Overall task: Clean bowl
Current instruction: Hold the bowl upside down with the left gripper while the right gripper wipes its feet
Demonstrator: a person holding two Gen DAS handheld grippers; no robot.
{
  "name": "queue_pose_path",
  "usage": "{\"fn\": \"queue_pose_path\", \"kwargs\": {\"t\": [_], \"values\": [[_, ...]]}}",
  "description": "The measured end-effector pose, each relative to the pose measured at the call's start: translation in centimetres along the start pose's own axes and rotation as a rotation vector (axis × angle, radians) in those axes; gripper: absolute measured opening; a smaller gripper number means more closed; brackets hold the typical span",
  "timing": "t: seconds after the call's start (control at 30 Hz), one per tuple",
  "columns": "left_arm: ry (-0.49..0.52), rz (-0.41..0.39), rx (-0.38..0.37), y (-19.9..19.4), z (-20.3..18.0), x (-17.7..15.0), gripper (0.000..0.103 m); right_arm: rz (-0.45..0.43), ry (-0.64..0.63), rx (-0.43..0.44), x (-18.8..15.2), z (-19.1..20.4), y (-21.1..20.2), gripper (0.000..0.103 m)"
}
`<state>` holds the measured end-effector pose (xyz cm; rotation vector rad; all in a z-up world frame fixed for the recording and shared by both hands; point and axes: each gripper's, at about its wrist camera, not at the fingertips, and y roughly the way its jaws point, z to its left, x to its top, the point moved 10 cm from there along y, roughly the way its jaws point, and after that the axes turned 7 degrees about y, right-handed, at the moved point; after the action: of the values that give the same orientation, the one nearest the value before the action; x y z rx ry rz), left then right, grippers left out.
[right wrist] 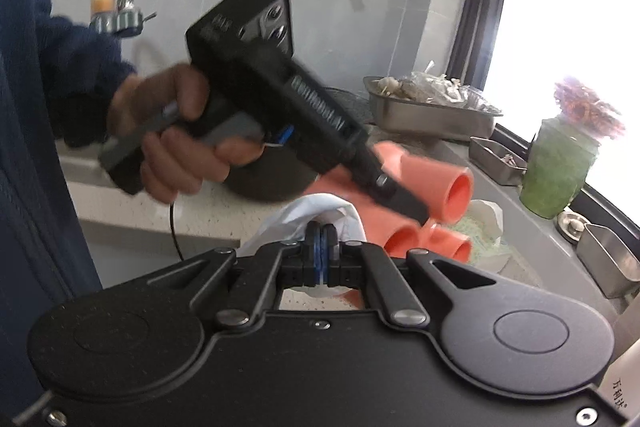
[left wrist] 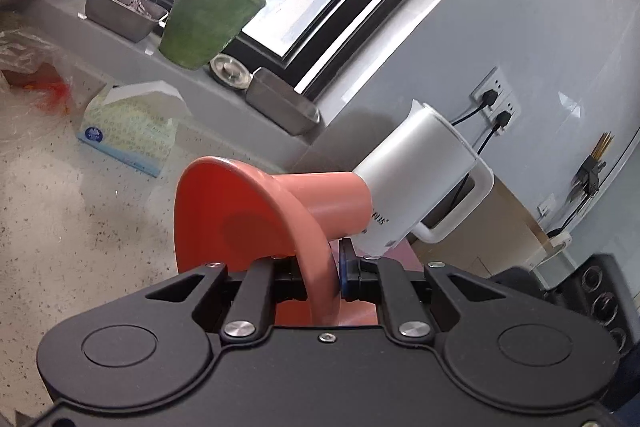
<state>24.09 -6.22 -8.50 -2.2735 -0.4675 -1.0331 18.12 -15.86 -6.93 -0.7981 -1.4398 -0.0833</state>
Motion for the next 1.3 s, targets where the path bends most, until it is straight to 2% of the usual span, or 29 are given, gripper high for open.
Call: {"fn": "queue_pose_path", "kwargs": {"t": [0.27,0.47,0.67,0.9,1.1,1.3], "values": [[0.061,0.047,0.012,0.3,0.1,-1.3,0.013,-0.032,0.024,-0.042,1.7,-1.2,-1.2,0.001],[0.162,0.104,-0.035,-0.1,-1.5,-3.2,0.013,-0.016,-0.022,-0.059,2.7,-2.5,-1.1,0.001],[0.307,0.171,-0.062,-0.1,-3.4,-5.2,0.013,0.05,-0.123,-0.029,3.4,-2.4,0.4,0.001],[0.409,0.197,-0.115,-1.1,-5.1,-6.3,0.013,0.14,-0.214,0.032,2.9,-2.0,2.6,0.001],[0.402,0.176,-0.16,-2.8,-5.1,-6.3,0.013,0.199,-0.22,0.05,2.1,-3.2,3.3,0.001],[0.295,0.092,-0.206,-5.2,-4.3,-4.5,0.013,0.217,-0.217,0.035,1.6,-4.2,3.0,0.001]]}}
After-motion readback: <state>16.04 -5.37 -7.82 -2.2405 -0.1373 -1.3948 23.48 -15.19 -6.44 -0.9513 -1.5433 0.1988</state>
